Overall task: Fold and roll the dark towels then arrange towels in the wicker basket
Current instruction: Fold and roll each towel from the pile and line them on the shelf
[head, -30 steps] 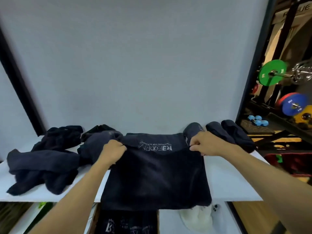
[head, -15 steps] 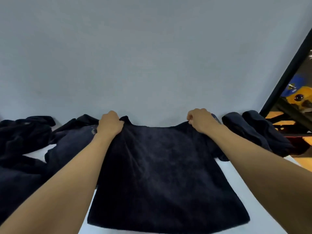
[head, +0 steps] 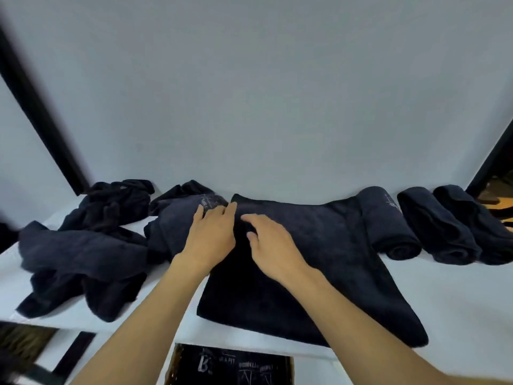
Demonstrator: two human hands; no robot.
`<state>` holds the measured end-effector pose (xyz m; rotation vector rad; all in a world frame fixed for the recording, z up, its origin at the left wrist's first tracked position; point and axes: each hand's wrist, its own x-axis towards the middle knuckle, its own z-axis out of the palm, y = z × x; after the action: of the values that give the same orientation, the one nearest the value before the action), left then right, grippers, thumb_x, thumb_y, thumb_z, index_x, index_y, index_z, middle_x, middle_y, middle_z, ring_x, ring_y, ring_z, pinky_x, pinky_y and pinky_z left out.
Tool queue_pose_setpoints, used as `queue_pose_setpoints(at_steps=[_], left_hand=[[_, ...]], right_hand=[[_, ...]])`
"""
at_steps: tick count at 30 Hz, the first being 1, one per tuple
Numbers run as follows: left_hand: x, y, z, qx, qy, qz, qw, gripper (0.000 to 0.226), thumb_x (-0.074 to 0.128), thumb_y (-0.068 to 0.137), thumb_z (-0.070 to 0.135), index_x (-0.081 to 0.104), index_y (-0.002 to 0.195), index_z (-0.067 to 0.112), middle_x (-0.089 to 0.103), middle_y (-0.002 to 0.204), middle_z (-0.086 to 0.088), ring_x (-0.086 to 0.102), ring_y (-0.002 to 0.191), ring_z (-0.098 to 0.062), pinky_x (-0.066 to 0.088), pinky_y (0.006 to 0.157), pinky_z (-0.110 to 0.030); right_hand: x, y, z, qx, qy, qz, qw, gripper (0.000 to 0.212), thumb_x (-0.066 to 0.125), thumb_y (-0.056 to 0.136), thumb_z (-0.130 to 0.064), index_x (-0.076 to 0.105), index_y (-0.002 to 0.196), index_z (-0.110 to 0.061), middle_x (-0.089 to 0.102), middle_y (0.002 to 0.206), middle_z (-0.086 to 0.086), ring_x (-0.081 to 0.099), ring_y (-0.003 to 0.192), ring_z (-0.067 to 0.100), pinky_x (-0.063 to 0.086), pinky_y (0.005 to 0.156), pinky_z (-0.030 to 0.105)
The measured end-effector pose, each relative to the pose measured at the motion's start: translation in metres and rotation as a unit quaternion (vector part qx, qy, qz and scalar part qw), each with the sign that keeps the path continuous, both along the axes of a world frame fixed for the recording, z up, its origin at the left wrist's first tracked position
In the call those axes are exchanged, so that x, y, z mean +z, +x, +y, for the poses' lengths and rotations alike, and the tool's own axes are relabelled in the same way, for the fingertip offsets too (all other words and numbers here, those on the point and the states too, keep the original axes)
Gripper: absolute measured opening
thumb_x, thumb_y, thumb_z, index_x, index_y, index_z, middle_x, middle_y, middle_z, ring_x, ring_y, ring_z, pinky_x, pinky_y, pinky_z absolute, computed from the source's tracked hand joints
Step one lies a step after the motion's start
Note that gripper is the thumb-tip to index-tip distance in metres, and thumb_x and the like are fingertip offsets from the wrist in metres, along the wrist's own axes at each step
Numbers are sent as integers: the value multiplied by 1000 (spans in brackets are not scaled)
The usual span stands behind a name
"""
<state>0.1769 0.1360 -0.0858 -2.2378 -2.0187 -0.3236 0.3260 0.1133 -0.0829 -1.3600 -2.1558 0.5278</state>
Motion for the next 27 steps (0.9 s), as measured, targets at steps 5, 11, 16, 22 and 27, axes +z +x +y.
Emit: queue_pose_setpoints(at_steps=[5, 11, 16, 22, 27], left_hand=[[-11, -59, -12, -29, -71, -48, 996, 51, 36, 102, 41, 33, 149, 23, 46, 148, 2, 34, 141, -16, 1, 121, -45], [-14, -101, -21, 9, -53, -10, 998, 41, 49, 95, 41, 50, 133, 26, 53, 131, 1, 37, 136, -15, -1, 122, -47], [-12, -118, -8, 38, -48, 11, 998, 29, 51, 93, 31, 55, 120, 21, 55, 115, -2, 49, 120, -21, 5, 121, -47], [-4, -145, 9, 94, -62, 38, 993, 20, 52, 92, 25, 56, 111, 18, 57, 108, -6, 53, 111, -27, 9, 120, -49], [-6, -148, 14, 160, -54, 61, 984, 26, 50, 92, 13, 52, 118, 12, 58, 116, -10, 45, 126, -32, 8, 119, -56]], right_hand=[[-5, -48, -1, 16, -57, -68, 996, 58, 41, 102, -22, 15, 154, -21, 39, 151, 4, 43, 132, 27, 35, 107, 49], [-24, -68, -3, -10, -38, -130, 991, 60, 35, 103, -39, 12, 155, -21, 24, 159, 1, 33, 140, 23, 33, 108, 50], [-40, -70, -6, -18, -22, -223, 974, 67, 33, 100, -54, 10, 155, -24, 19, 160, 6, 25, 145, 27, 25, 112, 52], [-50, -63, -6, -44, -19, -274, 961, 63, 27, 102, -53, 13, 155, -22, 19, 161, 9, 15, 149, 28, 16, 117, 52], [-46, -58, -2, -14, -70, -224, 972, 61, 29, 102, -50, 16, 155, -22, 14, 163, 7, 9, 150, 25, 8, 121, 49]])
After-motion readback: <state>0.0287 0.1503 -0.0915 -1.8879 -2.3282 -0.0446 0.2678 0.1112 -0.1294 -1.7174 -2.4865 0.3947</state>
